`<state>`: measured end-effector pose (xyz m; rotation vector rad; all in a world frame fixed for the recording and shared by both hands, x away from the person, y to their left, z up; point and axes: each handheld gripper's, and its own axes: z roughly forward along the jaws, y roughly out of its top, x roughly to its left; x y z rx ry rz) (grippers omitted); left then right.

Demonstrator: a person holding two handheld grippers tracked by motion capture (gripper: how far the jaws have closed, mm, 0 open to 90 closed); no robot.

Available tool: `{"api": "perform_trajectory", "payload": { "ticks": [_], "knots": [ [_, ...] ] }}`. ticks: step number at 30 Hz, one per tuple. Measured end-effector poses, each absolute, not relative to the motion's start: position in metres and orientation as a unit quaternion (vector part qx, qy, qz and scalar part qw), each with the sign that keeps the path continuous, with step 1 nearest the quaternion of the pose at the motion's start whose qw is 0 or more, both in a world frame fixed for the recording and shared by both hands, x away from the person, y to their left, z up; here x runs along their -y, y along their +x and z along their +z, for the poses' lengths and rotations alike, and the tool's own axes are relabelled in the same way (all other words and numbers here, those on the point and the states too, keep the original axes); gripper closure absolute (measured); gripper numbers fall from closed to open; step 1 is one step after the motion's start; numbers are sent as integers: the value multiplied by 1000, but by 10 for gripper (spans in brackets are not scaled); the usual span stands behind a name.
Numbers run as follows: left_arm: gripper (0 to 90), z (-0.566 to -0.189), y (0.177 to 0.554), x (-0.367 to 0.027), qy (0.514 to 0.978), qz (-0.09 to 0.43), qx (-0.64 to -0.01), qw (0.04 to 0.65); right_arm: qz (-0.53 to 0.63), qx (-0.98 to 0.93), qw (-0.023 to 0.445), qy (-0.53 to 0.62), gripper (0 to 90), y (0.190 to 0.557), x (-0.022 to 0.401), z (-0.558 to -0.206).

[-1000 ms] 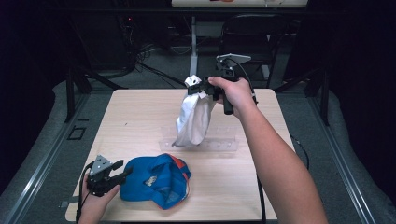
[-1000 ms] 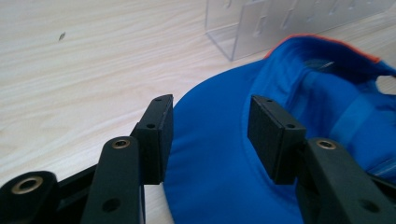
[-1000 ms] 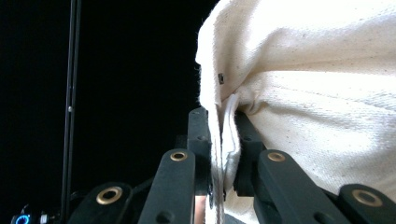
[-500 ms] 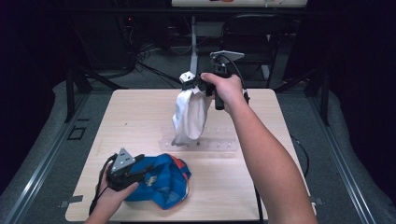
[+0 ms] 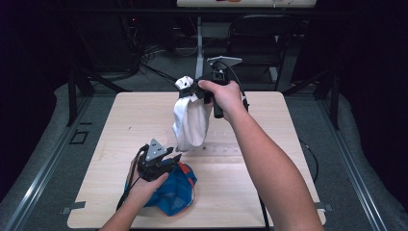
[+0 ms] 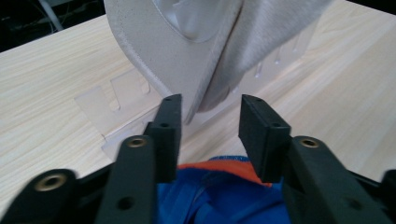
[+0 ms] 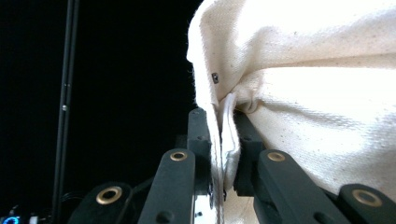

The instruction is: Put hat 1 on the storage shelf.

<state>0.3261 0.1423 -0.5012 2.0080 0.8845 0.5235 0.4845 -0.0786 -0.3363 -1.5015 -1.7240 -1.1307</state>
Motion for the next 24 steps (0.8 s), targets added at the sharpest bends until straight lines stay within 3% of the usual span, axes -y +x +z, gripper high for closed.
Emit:
{"api": "perform_trajectory", "payload": {
  "ticks": [11, 24],
  "knots": [
    [795, -506, 337, -135, 806, 225, -368, 404, -428, 646, 288, -562, 810, 476, 92, -338],
    [827, -512, 336, -140, 795, 228, -384, 410, -423, 645, 281, -571, 776, 467, 108, -346]
  ]
}}
